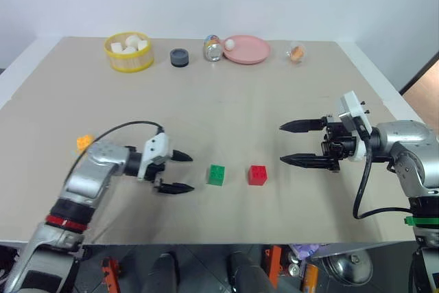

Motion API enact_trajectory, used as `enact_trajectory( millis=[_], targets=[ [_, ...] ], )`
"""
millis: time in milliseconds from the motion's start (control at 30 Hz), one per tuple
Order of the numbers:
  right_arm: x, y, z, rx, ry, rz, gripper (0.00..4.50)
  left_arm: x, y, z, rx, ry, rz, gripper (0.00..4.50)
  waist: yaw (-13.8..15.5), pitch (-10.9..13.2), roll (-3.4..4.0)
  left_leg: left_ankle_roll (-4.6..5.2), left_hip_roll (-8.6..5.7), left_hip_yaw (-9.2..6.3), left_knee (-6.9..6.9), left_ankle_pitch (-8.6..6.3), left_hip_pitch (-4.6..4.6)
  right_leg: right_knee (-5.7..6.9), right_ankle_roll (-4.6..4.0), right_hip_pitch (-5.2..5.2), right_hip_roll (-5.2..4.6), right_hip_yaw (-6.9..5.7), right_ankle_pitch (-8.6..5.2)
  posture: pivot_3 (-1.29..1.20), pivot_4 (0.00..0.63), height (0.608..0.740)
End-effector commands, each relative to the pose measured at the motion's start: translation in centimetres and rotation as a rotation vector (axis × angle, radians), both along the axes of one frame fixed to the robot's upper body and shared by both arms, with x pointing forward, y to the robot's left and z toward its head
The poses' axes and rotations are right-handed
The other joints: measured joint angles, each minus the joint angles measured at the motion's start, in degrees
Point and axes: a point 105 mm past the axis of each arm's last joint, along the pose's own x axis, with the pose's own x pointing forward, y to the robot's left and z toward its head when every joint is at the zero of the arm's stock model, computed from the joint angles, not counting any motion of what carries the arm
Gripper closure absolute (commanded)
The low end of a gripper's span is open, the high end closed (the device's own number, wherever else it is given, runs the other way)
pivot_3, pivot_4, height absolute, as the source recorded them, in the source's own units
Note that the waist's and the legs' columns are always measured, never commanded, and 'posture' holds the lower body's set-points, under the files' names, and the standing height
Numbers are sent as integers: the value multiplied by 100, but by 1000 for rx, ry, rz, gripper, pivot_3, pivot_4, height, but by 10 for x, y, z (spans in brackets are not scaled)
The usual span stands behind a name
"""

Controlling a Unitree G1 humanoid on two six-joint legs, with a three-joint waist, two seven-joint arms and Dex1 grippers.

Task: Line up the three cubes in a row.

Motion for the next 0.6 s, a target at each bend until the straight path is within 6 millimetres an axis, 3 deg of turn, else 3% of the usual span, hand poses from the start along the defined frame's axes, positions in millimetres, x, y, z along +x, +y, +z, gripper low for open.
enact_trajectory(
  millis=[33, 233, 400, 500, 600],
  targets=[
    [-2, 0, 19, 19, -55, 17, 0, -3, 14, 23, -33, -86, 57, 68, 0, 0, 0, 0, 0, 1, 0, 0, 0, 0, 0, 1, -1, 0, 0, 0, 150, 740],
    [-11, 19, 25, 36, -76, 101, 0, -8, 29, 50, -177, -101, 309, 68, 1, 0, 0, 0, 2, 3, -1, 0, -1, 0, 0, -1, -3, -1, -1, 0, 150, 740],
    [-5, 27, 18, 41, -65, 112, 0, -21, 45, 23, -202, -9, 571, 68, -20, -1, 1, 0, 5, 7, -1, -1, 6, 0, 0, 2, -2, 0, -1, 0, 150, 740],
    [-3, 29, 14, 41, -52, 125, 0, -24, 67, 10, -298, -4, 915, 68, -4, 0, 0, 0, 4, 7, 0, -1, 5, 0, -1, 1, -3, -1, 0, 0, 150, 740],
    [-1, 30, 15, 51, -50, 134, 0, -34, 78, 2, -349, -15, 1135, 68, 5, 0, -4, 0, 2, 6, 8, -1, 4, -1, -1, 7, -5, -1, 2, 0, 150, 740]
  ],
)
